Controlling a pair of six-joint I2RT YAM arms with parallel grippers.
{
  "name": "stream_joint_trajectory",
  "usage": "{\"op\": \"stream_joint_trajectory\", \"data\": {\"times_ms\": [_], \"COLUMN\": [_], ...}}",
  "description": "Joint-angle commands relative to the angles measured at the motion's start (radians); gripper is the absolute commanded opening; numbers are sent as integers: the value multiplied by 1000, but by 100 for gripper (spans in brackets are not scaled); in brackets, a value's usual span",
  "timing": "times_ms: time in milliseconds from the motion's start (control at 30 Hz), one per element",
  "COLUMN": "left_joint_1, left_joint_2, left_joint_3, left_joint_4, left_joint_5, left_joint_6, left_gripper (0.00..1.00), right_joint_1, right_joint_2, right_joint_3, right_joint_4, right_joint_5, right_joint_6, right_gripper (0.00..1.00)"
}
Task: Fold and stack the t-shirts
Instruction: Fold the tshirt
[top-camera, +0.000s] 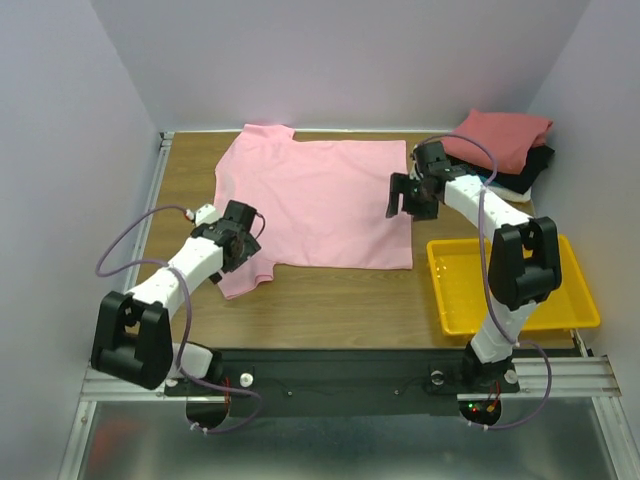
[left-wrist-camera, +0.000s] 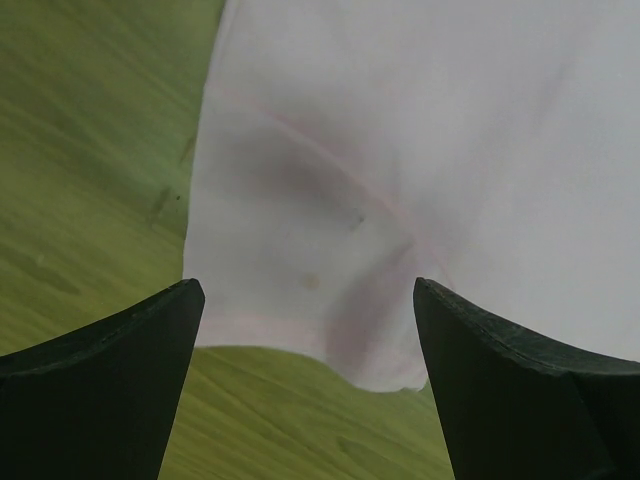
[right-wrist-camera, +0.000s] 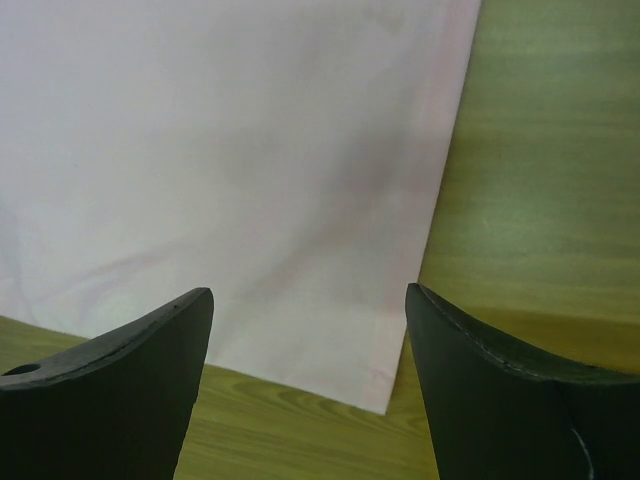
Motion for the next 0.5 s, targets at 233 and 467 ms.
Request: {"op": "stream_joint_trajectory", "data": {"times_ms": [233, 467], "left_joint_1": [-4, -4], "left_joint_2": [-177, -166], "left_joint_3": [-188, -259], "left_joint_4": [-52, -13], "left_joint_5": [-33, 49], "left_joint_6": [-486, -558], "left_gripper": [98, 98], "right_joint_1": [0, 0], "right_joint_2": [-166, -200], "right_joint_3": [-163, -204], "right_joint_4": [16, 18], "right_joint_5": [-51, -48], "right_joint_6": [-3, 0], "right_gripper": [84, 84]}}
